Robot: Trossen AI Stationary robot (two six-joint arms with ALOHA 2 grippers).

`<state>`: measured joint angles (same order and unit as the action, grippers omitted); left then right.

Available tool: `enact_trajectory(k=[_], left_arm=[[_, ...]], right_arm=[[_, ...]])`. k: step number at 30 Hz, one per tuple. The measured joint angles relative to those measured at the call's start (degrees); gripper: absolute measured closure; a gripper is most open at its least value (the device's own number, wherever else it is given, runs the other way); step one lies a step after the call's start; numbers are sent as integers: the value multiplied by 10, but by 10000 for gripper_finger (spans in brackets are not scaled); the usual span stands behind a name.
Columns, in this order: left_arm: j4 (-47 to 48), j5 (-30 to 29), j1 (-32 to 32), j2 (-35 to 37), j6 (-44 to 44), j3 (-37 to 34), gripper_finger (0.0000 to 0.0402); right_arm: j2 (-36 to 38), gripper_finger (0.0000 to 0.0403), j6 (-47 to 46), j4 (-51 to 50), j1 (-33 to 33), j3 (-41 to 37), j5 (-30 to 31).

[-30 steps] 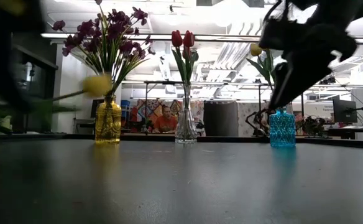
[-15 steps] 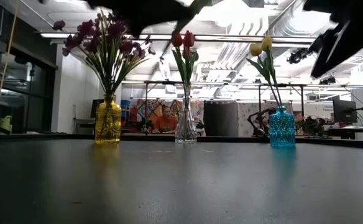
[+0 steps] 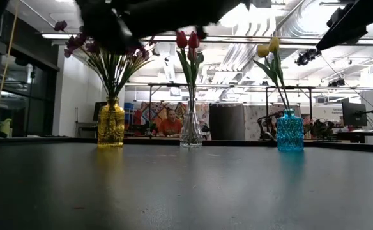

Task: Sort flowers into vase by color
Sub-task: Put the yellow flower into the blue flower vase

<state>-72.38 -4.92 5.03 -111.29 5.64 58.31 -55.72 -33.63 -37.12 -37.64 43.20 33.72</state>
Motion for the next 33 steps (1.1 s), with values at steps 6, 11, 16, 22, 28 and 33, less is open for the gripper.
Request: enact_trajectory(k=[6, 11, 16, 22, 28, 33], left_arm=[[5, 12, -26, -91, 49, 136, 401], [6, -52, -32, -160, 92, 237, 401], [7, -66, -27, -216, 97, 290, 401], [3, -69, -1, -234, 102, 291, 401], [-17, -68, 43, -221, 217, 292, 401], [11, -73, 90, -198, 284, 286, 401]], right_arm=[[0, 190, 11, 1, 0, 0, 6], [0, 190, 33, -3, -3, 3, 3], [0, 190, 57, -30, -20, 36, 3], [0, 190, 70, -93, -46, 94, 29], [0, 190, 71, -138, -76, 116, 78], [0, 190, 42, -161, -94, 116, 88]])
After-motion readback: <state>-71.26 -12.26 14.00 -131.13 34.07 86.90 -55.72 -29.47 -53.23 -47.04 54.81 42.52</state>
